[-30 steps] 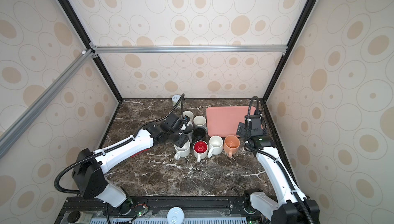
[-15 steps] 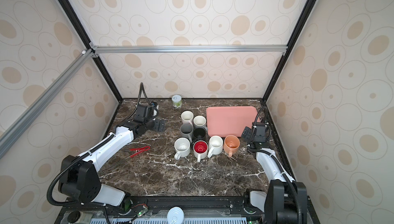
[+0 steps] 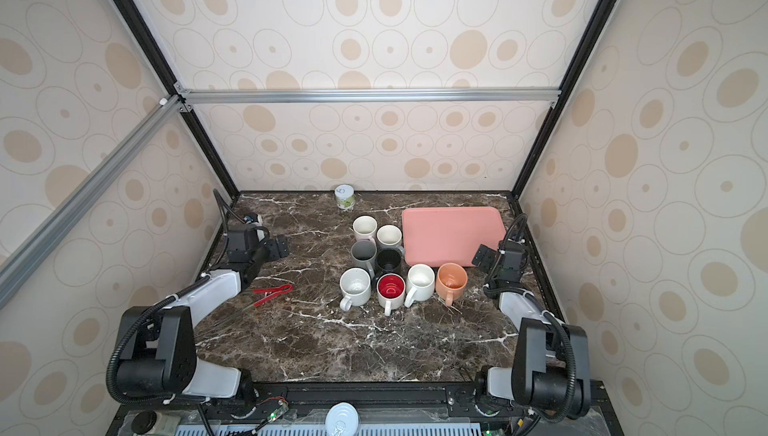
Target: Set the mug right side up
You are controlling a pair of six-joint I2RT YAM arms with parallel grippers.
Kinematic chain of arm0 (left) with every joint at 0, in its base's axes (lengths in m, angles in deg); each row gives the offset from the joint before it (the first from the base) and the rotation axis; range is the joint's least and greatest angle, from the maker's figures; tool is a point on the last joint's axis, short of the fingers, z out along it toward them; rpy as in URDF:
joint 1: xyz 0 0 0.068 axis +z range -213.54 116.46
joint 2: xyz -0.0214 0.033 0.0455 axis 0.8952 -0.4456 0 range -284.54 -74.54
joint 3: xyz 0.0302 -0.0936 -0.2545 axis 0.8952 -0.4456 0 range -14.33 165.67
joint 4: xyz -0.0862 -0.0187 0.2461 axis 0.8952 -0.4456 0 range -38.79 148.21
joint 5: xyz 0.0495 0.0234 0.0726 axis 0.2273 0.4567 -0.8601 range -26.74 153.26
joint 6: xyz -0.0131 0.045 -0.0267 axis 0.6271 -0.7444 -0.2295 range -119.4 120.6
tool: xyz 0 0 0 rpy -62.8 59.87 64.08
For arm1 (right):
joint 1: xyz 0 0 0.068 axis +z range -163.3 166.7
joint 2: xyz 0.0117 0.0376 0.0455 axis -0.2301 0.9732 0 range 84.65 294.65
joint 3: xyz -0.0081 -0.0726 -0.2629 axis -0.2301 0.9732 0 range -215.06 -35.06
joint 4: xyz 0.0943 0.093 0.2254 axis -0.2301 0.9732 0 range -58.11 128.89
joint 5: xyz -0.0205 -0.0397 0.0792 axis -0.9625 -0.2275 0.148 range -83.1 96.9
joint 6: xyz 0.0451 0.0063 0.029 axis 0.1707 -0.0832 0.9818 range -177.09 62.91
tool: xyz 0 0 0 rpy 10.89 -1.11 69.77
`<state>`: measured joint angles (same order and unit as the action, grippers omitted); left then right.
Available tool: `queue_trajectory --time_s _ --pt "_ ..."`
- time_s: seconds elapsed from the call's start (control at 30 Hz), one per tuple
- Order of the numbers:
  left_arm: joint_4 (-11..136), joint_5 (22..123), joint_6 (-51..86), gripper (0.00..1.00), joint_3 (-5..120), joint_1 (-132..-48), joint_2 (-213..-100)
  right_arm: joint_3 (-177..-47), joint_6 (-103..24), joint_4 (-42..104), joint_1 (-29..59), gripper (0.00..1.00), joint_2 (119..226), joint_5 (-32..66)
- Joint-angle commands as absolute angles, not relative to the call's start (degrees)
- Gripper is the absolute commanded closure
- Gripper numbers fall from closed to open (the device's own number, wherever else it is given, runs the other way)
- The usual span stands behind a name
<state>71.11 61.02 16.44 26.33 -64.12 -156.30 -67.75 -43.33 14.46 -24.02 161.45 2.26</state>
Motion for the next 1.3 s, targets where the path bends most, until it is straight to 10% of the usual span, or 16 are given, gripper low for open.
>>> queue_trajectory --time_s 0.0,0.43,1.27 --pt "84.38 54.63 19.04 0.0 23.01 -63.09 -153.56 -65.81 -45.27 9.09 -25.34 0.01 161.79 8.66" --pt "108.62 49.51 6.9 0.0 8.9 -62.75 -153.77 -56.6 -43.31 -12.4 -25.78 0.0 166.66 15.55" --pt "120.39 51.49 7.11 0.0 4.74 -62.75 -160.93 -59.0 -45.35 -7.47 -22.17 0.0 165.87 9.33"
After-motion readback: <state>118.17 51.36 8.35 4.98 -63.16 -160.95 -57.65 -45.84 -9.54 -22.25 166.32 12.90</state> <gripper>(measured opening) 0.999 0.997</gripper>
